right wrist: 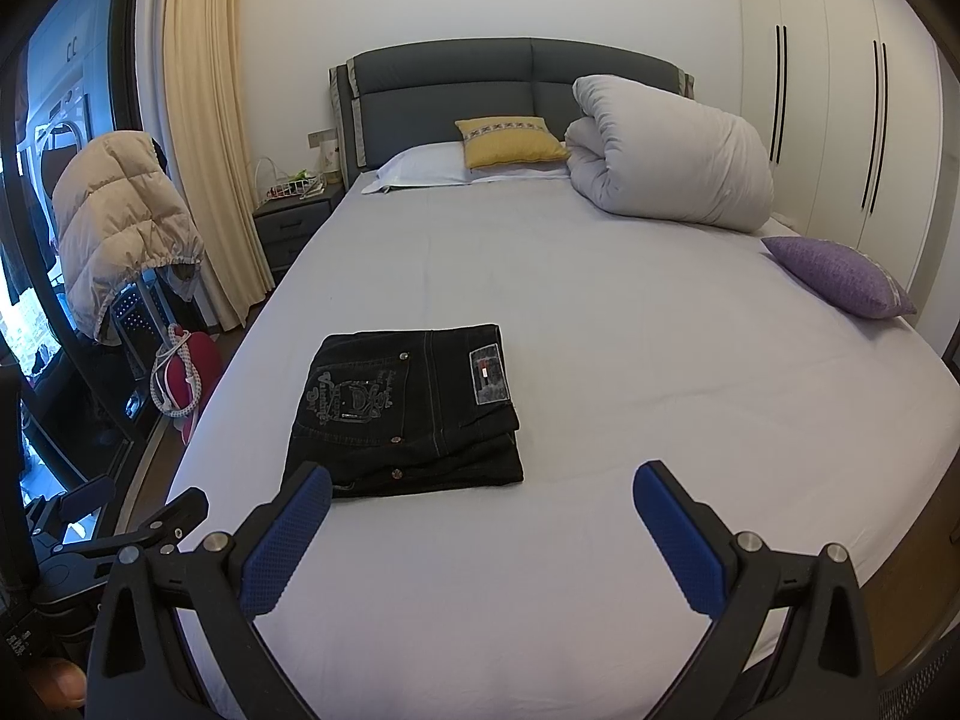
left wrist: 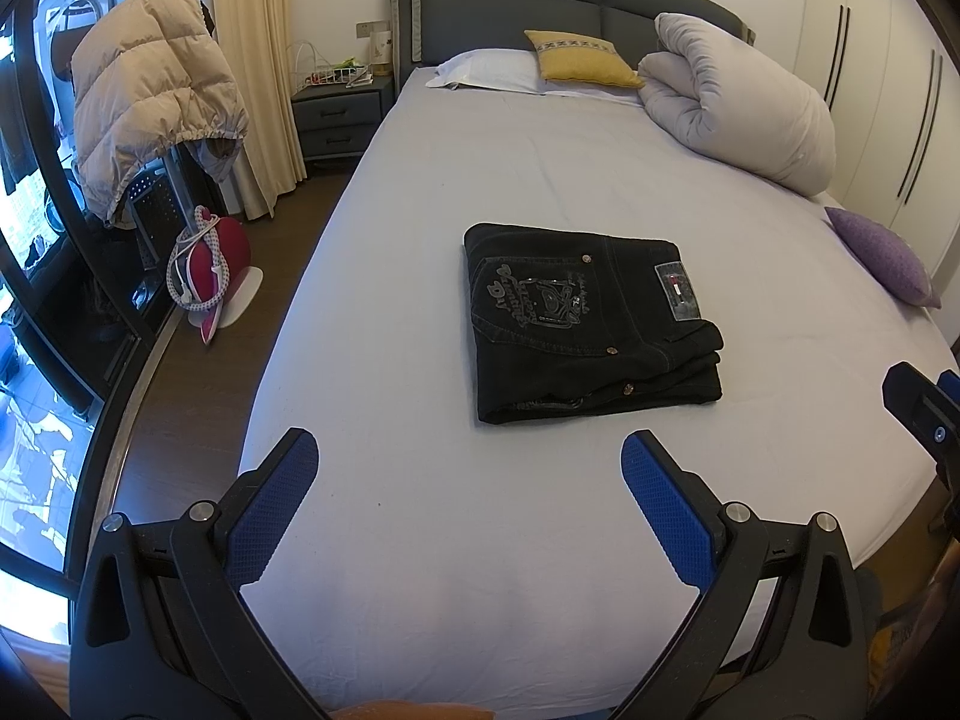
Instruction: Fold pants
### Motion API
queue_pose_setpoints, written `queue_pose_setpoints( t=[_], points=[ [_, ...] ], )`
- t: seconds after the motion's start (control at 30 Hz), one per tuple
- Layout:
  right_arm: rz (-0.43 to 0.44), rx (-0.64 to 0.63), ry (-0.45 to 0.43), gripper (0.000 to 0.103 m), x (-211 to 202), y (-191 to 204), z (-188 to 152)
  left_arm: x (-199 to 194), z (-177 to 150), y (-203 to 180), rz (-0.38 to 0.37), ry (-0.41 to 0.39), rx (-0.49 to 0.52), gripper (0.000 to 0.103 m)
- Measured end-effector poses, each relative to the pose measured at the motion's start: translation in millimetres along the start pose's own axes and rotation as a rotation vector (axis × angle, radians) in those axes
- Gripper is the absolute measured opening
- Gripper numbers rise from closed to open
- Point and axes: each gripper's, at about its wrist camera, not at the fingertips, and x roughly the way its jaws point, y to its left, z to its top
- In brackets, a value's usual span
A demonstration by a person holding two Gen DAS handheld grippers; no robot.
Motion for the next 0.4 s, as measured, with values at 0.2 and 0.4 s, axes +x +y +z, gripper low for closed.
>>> queue_pose_setpoints(
  t=[0.2,0.4],
  points=[
    [0.004,-0.001,0.006,0.103,-0.1,0.7,-3.3,0.3,-1.3,1.0,0.0,0.001,-0.001,0.103],
    [0.007,0.003,0.012,0.103,1.3,-3.0,-1.1,1.2,-6.0,2.6,0.007,0.0,-0.011,0.103]
  ],
)
